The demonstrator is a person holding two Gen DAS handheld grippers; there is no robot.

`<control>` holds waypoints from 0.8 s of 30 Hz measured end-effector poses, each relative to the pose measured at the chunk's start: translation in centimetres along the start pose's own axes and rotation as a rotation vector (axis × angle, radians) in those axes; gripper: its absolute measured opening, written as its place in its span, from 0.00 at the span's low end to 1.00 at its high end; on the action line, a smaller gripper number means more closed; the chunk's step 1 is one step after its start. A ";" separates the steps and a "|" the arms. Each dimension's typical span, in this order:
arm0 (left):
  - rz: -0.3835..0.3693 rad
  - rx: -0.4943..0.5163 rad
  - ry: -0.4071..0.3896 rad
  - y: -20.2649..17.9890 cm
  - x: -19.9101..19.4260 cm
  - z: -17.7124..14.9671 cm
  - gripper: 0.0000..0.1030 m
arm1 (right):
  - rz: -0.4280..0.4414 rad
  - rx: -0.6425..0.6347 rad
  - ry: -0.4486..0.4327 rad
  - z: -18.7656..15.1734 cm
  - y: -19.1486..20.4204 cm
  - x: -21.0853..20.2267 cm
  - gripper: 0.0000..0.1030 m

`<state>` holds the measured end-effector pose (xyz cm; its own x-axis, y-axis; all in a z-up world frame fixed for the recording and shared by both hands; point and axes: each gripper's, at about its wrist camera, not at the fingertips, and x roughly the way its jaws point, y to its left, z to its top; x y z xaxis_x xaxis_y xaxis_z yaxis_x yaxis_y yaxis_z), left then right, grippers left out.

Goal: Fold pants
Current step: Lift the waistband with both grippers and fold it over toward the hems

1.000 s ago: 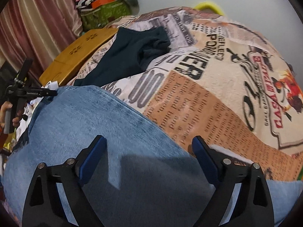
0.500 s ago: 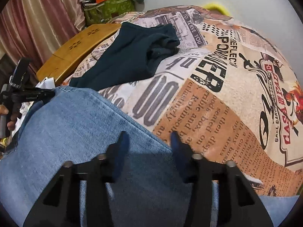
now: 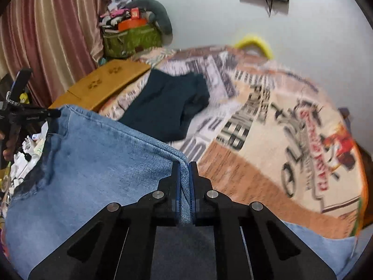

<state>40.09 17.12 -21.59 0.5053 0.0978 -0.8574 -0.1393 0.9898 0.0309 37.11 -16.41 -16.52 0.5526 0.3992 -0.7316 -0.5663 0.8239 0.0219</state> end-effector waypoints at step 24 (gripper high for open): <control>-0.027 -0.036 -0.111 1.8 -13.3 -14.9 0.04 | 0.097 -0.015 -0.016 -10.6 9.0 -10.8 0.05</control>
<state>20.38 16.01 -17.80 0.6001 0.0836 -0.7955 -0.1536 0.9881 -0.0120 19.54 -17.59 -15.67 0.5046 0.4831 -0.7155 -0.6267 0.7750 0.0813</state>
